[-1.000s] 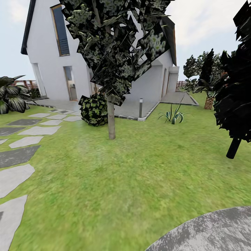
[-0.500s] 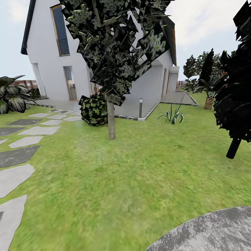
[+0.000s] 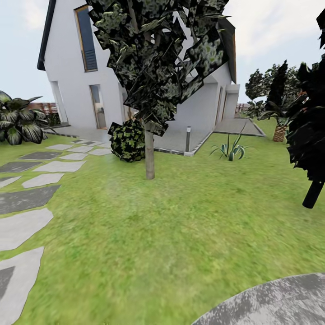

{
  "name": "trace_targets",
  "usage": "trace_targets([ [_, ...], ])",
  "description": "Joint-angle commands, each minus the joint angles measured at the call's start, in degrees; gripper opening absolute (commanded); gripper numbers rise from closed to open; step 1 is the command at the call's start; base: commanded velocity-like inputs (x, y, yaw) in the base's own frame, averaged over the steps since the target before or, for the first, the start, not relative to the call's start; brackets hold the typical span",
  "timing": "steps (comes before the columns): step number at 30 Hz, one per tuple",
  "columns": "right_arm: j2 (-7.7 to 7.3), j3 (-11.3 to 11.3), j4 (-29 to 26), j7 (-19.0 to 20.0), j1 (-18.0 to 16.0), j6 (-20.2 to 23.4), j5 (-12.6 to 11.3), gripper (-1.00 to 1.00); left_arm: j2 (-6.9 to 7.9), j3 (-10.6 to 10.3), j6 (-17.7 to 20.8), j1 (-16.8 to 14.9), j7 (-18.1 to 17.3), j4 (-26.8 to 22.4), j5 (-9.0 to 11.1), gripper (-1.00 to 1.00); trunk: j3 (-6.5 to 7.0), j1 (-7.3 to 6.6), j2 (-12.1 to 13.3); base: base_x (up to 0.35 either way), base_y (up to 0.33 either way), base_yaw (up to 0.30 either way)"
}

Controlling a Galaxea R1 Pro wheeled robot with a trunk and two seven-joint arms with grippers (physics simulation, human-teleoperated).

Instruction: In the garden, pick up the pesticide atomizer on the floor and spray pesticide onto both trees until each tree trunk is fully covered.

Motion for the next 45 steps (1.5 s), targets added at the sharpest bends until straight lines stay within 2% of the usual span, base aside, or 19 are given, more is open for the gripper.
trace_targets([
  [1,-0.01,-0.05,0.14,0.00,0.00,-0.02,-0.01,1.00,0.01,0.01,-0.01,0.00,0.01,0.10,0.04,1.00,-0.06,0.00,0.00,0.000,0.000,0.206],
  [17,-0.13,-0.19,0.56,-0.06,0.00,-0.06,-0.04,1.00,0.02,0.27,-0.03,0.00,0.09,0.08,0.28,1.00,-1.00,0.00,0.00,-0.077,0.252,0.212],
  [29,-0.12,-0.20,0.56,-0.06,0.00,-0.06,0.04,1.00,-0.07,0.22,-0.03,0.00,0.10,-0.52,0.28,1.00,-1.71,0.00,0.00,-0.012,0.024,0.215],
  [45,-0.10,-0.18,0.58,-0.06,0.00,-0.05,0.05,1.00,0.02,0.29,-0.03,0.00,0.17,-0.53,0.28,1.00,-5.52,3.51,-6.42,0.000,0.000,0.220],
])
